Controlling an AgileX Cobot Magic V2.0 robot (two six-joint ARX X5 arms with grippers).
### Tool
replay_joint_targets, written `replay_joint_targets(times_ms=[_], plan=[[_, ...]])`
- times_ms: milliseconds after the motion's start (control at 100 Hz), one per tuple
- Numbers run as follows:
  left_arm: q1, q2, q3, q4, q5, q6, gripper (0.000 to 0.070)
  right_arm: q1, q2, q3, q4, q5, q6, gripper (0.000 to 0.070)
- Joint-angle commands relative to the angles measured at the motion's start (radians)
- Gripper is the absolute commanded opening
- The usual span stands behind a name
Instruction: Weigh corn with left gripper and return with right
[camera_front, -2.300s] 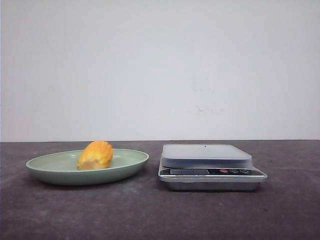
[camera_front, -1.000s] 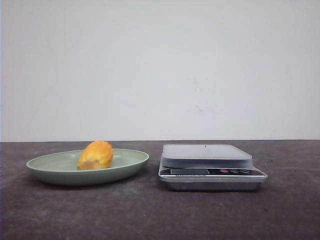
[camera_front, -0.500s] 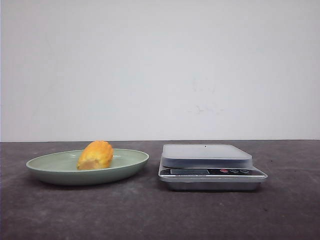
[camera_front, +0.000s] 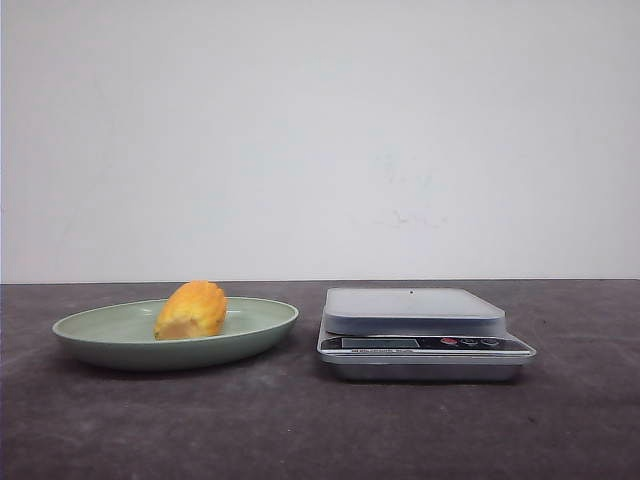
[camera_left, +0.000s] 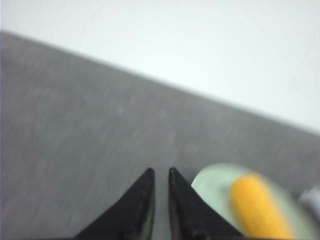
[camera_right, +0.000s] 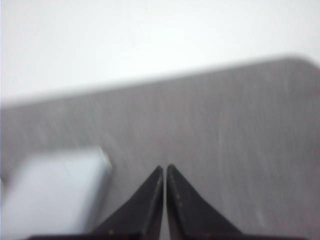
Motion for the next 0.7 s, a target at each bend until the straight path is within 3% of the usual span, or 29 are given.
replay_joint_targets(times_ms=[0,120,230,300,350,430,480,690], plan=[[-0.001,0.067,0.113,-0.013,0.004,-0.016,0.0007,0.002,0.047,0.092,-0.021,-0.002,0.04,0.0003],[-0.001,0.222,0.309,-0.079,0.01,0.023,0.001,0.002,0.155,0.259,-0.097,-0.016,0.018,0.0023],[-0.001,0.364,0.486,-0.13,0.072,0.035,0.0085,0.002,0.257,0.404,-0.163,-0.034,-0.001,0.0209],[-0.001,0.432,0.576,-0.169,0.116,0.035,0.0134,0.003,0.31,0.481,-0.198,-0.054,-0.026,0.024],[-0.002,0.469,0.629,-0.202,0.145,0.034,0.0247,0.003,0.342,0.531,-0.224,-0.059,-0.043,0.0306],[-0.008,0.51,0.691,-0.251,0.166,0.035,0.0512,0.003,0.379,0.594,-0.263,-0.056,-0.056,0.0555],[-0.014,0.522,0.713,-0.27,0.166,0.035,0.0612,0.003,0.393,0.62,-0.281,-0.056,-0.068,0.0657],[-0.053,0.535,0.723,-0.279,0.177,0.038,0.059,0.015,0.401,0.642,-0.301,-0.055,-0.076,0.0661]])
